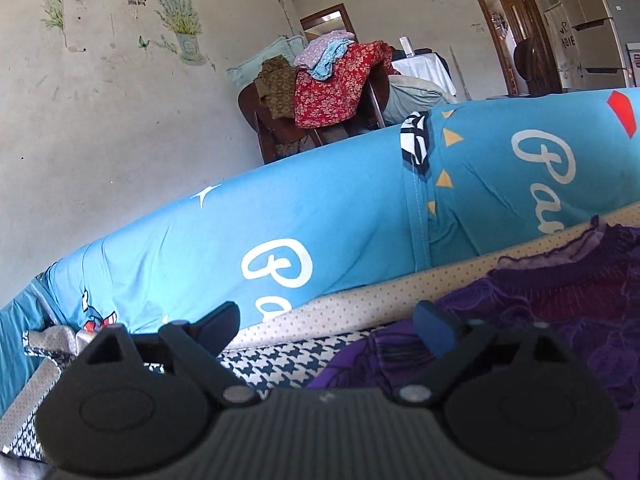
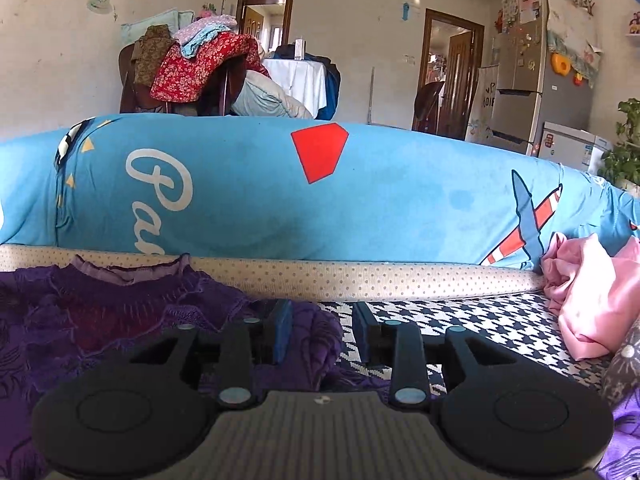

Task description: Fold clothes

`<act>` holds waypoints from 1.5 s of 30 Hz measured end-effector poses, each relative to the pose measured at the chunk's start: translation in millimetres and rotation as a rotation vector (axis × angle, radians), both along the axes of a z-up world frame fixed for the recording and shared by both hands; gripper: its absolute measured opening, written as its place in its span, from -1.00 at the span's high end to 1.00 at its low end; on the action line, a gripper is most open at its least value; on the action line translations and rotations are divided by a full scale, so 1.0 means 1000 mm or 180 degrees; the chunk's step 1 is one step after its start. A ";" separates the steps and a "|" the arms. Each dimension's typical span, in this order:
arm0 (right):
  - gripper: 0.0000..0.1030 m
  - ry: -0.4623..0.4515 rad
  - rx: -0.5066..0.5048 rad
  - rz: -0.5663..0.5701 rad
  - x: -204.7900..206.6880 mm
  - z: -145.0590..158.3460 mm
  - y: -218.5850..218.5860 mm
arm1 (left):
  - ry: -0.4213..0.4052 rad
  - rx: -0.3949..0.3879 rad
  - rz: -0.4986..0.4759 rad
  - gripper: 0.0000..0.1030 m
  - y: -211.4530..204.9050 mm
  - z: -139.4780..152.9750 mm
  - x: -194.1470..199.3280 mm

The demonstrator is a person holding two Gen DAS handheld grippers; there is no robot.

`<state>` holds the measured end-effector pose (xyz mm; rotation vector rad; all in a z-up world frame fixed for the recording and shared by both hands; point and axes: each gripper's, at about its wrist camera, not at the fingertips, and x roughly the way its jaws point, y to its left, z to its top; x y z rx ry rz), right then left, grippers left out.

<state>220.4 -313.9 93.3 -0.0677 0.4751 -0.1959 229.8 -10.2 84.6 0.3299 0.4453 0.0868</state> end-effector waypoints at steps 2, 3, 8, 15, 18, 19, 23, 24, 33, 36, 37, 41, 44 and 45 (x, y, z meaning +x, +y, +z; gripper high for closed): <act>0.25 -0.0022 0.0016 0.0013 -0.005 0.005 -0.002 | 0.0099 0.0003 -0.0074 -0.83 0.001 0.003 -0.010; 0.19 -0.0013 0.0037 0.0031 -0.007 0.007 -0.004 | 0.0172 -0.0033 -0.0112 -0.83 0.002 0.003 -0.015; 0.17 0.0200 0.0146 0.0153 -0.018 0.003 -0.013 | 0.0497 -0.0215 -0.0244 -0.84 0.008 -0.004 -0.038; 0.17 0.0487 0.0130 0.0259 -0.039 -0.008 -0.028 | 0.0671 -0.0201 -0.0228 -0.93 0.014 -0.012 -0.066; 0.17 0.0610 0.0123 0.0304 -0.047 -0.013 -0.034 | 0.0731 -0.0117 -0.0233 -0.94 0.011 -0.016 -0.073; 0.17 0.0651 0.0120 0.0320 -0.050 -0.015 -0.036 | 0.0751 -0.0089 -0.0235 -0.94 0.010 -0.017 -0.075; 0.16 0.0763 -0.0001 0.0393 -0.058 -0.022 -0.041 | 0.0841 0.0007 -0.0246 -0.99 0.005 -0.024 -0.082; 0.16 0.0779 -0.0003 0.0434 -0.060 -0.024 -0.042 | 0.0874 0.0010 -0.0253 -0.99 0.004 -0.025 -0.081; 0.14 0.0926 -0.0033 0.0743 -0.060 -0.035 -0.040 | 0.1084 -0.0125 -0.0218 -0.99 -0.001 -0.033 -0.066; 0.11 0.0954 -0.0076 0.0755 -0.059 -0.042 -0.038 | 0.1163 -0.0165 -0.0151 -0.99 0.000 -0.037 -0.061; 0.11 0.0959 -0.0077 0.0736 -0.058 -0.045 -0.038 | 0.1185 -0.0181 -0.0126 -0.99 0.000 -0.038 -0.059; 0.72 0.0935 0.0082 0.0640 -0.053 -0.049 -0.041 | 0.1198 -0.0122 0.0016 -0.99 0.003 -0.042 -0.055; 0.93 0.0921 0.0174 0.0531 -0.049 -0.048 -0.043 | 0.1207 -0.0065 0.0144 -0.99 0.007 -0.045 -0.051; 0.94 0.0887 0.0165 0.0456 -0.049 -0.046 -0.044 | 0.1218 -0.0062 0.0194 -0.99 0.009 -0.046 -0.049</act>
